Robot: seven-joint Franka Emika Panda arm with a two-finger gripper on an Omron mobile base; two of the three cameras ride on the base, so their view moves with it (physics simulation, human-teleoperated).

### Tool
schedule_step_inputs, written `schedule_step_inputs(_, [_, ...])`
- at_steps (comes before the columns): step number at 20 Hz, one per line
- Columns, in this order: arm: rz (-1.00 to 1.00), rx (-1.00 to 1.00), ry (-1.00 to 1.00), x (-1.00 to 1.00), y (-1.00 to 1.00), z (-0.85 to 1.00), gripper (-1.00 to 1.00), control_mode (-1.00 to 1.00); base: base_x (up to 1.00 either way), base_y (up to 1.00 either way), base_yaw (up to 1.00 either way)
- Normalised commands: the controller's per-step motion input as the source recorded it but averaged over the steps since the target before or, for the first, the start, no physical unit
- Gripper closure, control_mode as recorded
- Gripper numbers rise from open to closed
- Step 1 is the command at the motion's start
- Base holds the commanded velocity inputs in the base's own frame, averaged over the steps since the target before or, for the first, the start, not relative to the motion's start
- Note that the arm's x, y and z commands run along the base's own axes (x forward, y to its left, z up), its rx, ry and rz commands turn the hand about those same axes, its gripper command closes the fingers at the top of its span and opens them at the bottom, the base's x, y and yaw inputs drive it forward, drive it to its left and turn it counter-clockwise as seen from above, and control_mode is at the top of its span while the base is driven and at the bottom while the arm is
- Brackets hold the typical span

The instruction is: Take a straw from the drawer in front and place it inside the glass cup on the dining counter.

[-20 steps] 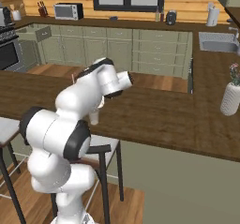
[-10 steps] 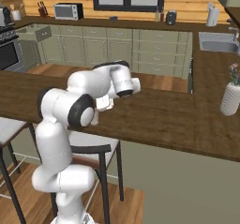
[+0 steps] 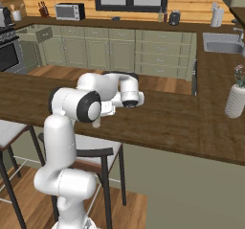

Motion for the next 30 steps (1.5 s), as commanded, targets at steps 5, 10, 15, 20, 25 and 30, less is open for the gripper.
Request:
schedule_step_inputs(5, [0.00, 0.06, 0.05, 0.02, 0.05, -0.13, 1.00, -1.00, 0.00, 0.00, 0.00])
schedule_step_inputs(10, [0.00, 0.00, 0.02, 0.03, 0.09, 0.00, 1.00, -1.00, 0.00, 0.00, 0.00])
schedule_step_inputs(15, [0.00, -0.04, 0.09, 0.11, 0.06, -0.09, 1.00, -1.00, 0.00, 0.00, 0.00])
schedule_step_inputs(20, [0.01, 0.00, 0.03, 0.20, 0.00, -0.08, 1.00, -1.00, 0.00, 0.00, 0.00])
schedule_step_inputs(25, [0.02, 0.00, 0.01, 0.21, 0.00, -0.07, 1.00, -1.00, 0.00, 0.00, 0.00])
schedule_step_inputs(30, [0.02, 0.00, 0.05, 0.26, 0.00, -0.20, 1.00, -1.00, 0.00, 0.00, 0.00])
